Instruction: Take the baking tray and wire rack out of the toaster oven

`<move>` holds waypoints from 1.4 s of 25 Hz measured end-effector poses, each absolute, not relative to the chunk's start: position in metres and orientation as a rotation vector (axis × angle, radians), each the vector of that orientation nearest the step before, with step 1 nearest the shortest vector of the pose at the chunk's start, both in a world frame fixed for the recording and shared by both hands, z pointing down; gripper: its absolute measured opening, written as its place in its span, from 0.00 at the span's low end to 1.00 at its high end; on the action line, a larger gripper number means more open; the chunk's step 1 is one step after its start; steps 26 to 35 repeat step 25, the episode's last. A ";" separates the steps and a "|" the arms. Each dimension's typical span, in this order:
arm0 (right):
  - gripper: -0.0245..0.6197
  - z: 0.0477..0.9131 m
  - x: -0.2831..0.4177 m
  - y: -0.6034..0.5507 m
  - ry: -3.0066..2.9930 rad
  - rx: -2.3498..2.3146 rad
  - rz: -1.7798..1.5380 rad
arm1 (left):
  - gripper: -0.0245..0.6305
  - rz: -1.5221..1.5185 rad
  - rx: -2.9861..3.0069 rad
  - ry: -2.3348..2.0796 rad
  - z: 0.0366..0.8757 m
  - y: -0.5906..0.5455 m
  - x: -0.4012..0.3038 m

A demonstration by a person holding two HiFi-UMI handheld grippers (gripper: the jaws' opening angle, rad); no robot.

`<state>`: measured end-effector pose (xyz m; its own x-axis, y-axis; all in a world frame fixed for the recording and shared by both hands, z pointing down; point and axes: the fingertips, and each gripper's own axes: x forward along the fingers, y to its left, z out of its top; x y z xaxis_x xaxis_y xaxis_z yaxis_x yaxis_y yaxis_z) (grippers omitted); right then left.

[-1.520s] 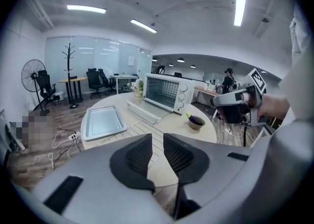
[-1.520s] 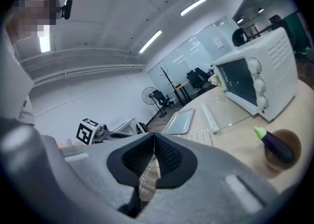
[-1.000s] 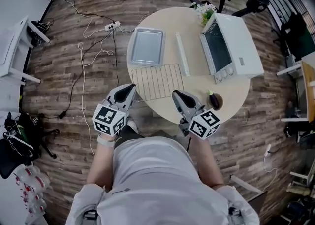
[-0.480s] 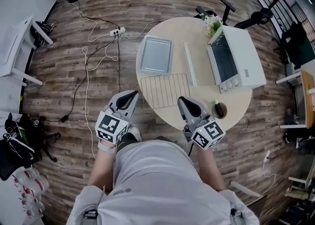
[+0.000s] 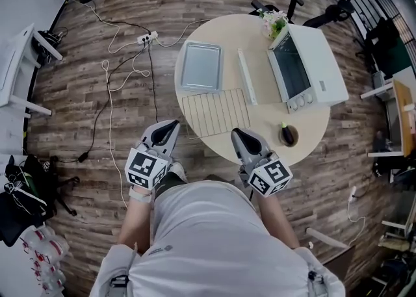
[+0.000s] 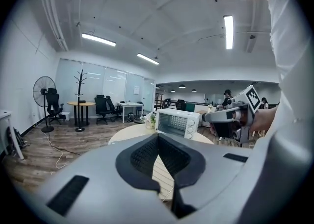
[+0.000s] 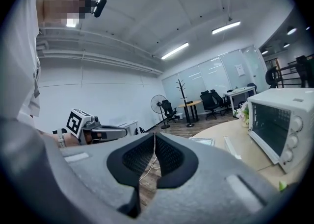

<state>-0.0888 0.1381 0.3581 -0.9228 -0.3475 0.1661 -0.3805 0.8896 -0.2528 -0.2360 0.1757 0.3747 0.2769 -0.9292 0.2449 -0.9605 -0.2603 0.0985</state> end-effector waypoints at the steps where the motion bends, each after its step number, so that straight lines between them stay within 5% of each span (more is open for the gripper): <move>1: 0.05 0.359 -0.088 0.139 -2.938 0.574 0.438 | 0.04 0.201 2.322 -1.743 0.374 0.176 -0.234; 35: 0.05 0.382 -0.116 0.163 -2.883 0.514 0.535 | 0.04 0.195 2.277 -1.716 0.406 0.197 -0.254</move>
